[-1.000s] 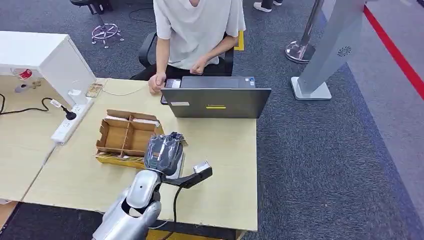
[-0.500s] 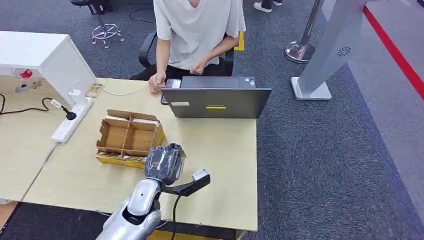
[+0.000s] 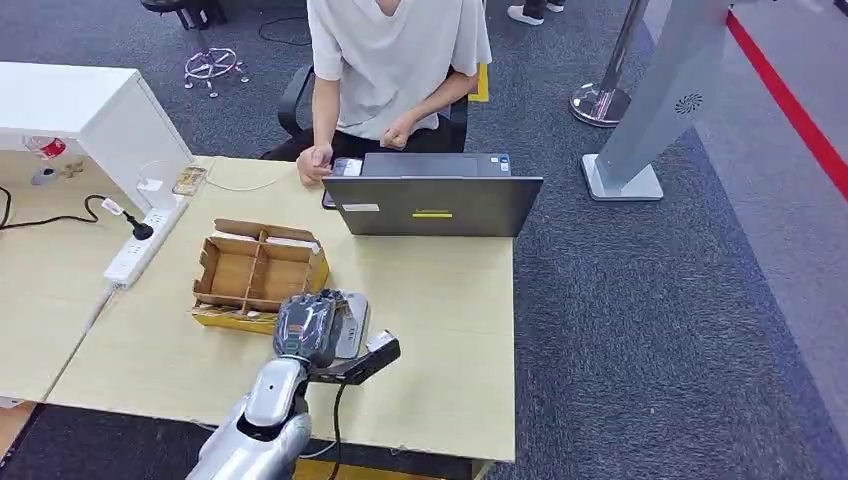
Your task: Pass the card to the sensor for recognition and then transmit it.
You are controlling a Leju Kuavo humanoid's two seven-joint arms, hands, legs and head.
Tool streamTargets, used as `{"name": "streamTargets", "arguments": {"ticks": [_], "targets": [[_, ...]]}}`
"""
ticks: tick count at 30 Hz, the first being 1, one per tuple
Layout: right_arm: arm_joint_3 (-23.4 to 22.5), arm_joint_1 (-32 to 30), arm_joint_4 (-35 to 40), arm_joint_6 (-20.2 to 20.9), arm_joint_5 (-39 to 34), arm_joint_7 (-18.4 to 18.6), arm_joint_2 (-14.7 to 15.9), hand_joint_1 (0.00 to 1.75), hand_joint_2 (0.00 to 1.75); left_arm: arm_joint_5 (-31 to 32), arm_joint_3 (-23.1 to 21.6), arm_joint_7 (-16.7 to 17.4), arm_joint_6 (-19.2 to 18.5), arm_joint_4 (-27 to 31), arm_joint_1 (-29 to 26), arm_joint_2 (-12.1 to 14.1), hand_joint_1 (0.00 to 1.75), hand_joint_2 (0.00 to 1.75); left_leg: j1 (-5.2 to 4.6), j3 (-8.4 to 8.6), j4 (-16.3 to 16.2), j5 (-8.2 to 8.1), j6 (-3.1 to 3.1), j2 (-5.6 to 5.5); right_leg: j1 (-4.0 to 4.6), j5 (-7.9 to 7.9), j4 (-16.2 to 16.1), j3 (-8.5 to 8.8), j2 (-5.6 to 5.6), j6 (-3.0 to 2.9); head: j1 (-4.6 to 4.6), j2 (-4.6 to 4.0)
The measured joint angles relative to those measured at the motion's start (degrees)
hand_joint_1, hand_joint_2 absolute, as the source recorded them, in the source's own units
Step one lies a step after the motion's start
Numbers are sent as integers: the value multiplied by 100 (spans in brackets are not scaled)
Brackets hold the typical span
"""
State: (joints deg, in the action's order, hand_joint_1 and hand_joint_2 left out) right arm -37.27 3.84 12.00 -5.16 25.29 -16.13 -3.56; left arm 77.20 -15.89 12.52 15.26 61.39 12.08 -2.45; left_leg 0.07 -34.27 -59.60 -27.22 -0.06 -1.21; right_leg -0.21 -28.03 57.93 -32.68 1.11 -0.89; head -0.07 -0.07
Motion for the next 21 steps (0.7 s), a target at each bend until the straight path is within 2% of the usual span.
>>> {"name": "streamTargets", "arguments": {"ticks": [5, 7, 10, 15, 18, 21], "targets": [[-9, 10, 0, -9, 50, 17, 0, 0, 175, -24, 100, -24, 9, -149, 70, -31, 175, 175, 0, 8, 1, 0, 0, -2, 0, 0, 0, 9, -4, 0, 0, 0], [-9, 15, 0, -7, 65, 20, 0, 0, 175, -42, 116, -100, 130, -203, 103, -33, 175, 175, 0, 9, 1, 0, 0, -2, 0, 0, 0, 10, -4, 0, 0, 0], [-11, 19, 0, -7, 112, 20, 0, 0, 175, 24, 142, -324, 567, -229, 112, -33, 175, 175, 1, 8, 0, 1, -1, -1, 0, 0, 1, 8, -4, 0, 0, 0], [-9, 67, -2, -28, 247, 26, 0, 0, 175, 417, 144, -741, 1732, -38, 203, 13, 175, 175, 0, 8, -1, 1, -1, -3, 0, 0, 2, 8, -5, 0, 0, 0], [-9, 109, -2, -35, 308, 50, -2, 0, 175, 788, 144, -804, 2033, 288, 365, 119, 175, 175, 0, 6, -1, 1, 0, -5, 0, 0, 2, 8, -6, 0, 0, 0], [-4, 154, -2, -33, 394, 70, -7, 0, 175, 925, 148, -789, 2050, 547, 635, 303, 175, 175, 1, 7, 0, 1, -1, -4, 1, 0, 2, 8, -6, 0, -2, 0]]}}
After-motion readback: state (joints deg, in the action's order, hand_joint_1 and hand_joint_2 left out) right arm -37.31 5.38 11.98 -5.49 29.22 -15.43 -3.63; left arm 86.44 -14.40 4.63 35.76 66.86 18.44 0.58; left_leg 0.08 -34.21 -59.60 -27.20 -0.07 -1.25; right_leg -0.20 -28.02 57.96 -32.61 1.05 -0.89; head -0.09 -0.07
